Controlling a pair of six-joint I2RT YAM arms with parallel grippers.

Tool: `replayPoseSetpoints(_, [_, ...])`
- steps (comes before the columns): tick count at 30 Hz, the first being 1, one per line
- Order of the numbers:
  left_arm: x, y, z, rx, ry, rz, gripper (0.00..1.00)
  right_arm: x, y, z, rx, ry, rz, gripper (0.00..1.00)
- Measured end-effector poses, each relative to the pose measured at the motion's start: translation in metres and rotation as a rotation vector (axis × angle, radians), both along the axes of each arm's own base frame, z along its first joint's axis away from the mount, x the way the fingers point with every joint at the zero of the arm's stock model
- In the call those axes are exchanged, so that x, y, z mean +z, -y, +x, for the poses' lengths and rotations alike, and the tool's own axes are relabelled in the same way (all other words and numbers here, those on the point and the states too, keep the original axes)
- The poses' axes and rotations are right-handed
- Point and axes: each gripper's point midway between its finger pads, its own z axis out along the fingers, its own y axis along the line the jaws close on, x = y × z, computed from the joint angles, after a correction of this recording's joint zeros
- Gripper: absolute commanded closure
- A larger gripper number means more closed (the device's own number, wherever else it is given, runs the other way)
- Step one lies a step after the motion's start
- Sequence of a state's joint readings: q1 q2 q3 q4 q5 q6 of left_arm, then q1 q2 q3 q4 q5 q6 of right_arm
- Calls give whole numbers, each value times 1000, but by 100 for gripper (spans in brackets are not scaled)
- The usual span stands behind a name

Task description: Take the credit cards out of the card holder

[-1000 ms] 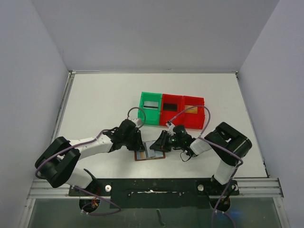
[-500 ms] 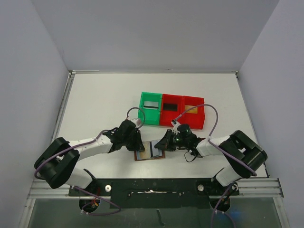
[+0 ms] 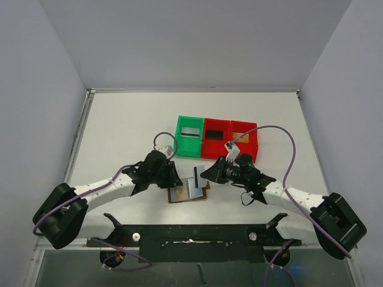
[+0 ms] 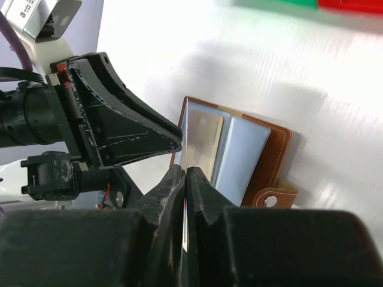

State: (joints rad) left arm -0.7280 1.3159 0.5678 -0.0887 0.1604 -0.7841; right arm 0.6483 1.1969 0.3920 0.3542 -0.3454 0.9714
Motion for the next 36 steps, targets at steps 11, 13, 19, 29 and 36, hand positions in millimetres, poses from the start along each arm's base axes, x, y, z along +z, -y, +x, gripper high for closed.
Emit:
replayPoseSetpoints(11, [59, -34, 42, 131, 154, -76, 63, 34, 15, 11, -5, 268, -53, 100])
replayPoseSetpoints(13, [67, -46, 49, 159, 185, -75, 59, 38, 17, 14, -3, 318, -71, 100])
replayPoseSetpoints(19, [78, -87, 66, 244, 235, -29, 44, 59, 24, 22, -2, 507, -122, 100])
replayPoseSetpoints(29, [134, -151, 81, 350, 414, 60, 25, 93, 29, 26, 58, 796, -216, 100])
replayPoseSetpoints(36, [131, -181, 90, 385, 438, 209, 25, 121, 28, 36, 107, 932, -305, 100])
